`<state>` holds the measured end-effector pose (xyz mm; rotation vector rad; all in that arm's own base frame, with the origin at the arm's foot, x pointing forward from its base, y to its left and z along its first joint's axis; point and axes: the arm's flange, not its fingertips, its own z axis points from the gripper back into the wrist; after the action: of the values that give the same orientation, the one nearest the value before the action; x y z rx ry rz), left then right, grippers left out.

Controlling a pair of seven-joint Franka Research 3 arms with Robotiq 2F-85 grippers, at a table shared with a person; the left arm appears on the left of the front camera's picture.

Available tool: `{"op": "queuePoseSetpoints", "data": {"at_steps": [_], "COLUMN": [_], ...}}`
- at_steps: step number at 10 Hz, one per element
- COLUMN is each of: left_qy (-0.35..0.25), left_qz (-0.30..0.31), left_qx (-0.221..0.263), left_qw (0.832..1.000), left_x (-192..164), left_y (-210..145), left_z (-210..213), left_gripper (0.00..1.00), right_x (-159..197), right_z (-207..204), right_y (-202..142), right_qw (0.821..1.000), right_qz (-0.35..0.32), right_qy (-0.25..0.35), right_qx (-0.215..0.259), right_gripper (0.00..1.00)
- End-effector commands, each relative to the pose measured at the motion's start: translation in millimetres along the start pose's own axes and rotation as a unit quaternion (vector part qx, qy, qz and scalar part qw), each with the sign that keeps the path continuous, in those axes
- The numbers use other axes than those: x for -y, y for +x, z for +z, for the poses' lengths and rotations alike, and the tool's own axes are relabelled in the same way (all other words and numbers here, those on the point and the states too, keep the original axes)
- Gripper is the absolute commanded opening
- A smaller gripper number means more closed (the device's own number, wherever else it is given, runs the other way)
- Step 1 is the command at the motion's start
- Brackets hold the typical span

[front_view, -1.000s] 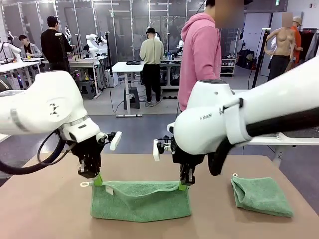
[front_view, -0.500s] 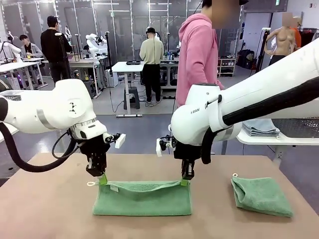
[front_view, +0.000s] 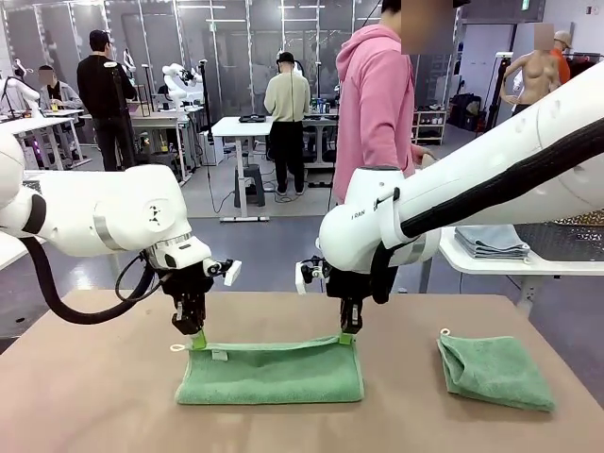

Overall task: Fold the towels and place them in the basket.
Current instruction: When a person lays out a Towel with hook on the table, fold it in half twice.

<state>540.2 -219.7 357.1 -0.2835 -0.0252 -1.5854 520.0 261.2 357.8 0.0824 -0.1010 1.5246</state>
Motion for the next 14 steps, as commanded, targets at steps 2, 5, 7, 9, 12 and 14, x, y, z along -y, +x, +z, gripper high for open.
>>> {"op": "queuePoseSetpoints", "data": {"at_steps": [2,5,7,9,12,14], "left_qy": [0.032,0.049,0.057,0.071,0.099,0.109], "left_qz": [0.025,0.035,0.031,0.037,0.060,0.063], "left_qx": [-0.038,-0.046,-0.049,-0.053,-0.068,-0.065], "left_qw": [0.998,0.997,0.997,0.995,0.991,0.990], "left_x": [-11.5,-14.3,-12.8,-8.3,1.2,10.2], "left_y": [7.0,12.4,10.7,11.0,9.1,6.9], "left_z": [-5.8,-14.2,-18.4,-19.5,-16.6,-13.2], "left_gripper": [0.00,0.00,0.00,0.33,0.72,1.00], "right_x": [11.6,11.0,11.2,9.0,4.2,-1.0], "right_z": [-9.0,-15.7,-16.5,-17.5,-13.5,-10.3], "right_y": [5.7,8.8,8.5,5.4,8.6,3.5], "right_qw": [1.000,1.000,0.999,0.998,0.995,0.995], "right_qz": [0.001,-0.011,-0.017,-0.029,-0.037,-0.039], "right_qy": [-0.011,-0.021,-0.027,-0.051,-0.087,-0.089], "right_qx": [-0.011,-0.018,-0.016,-0.014,-0.023,-0.022], "right_gripper": [0.00,0.00,0.09,0.47,1.00,1.00]}}
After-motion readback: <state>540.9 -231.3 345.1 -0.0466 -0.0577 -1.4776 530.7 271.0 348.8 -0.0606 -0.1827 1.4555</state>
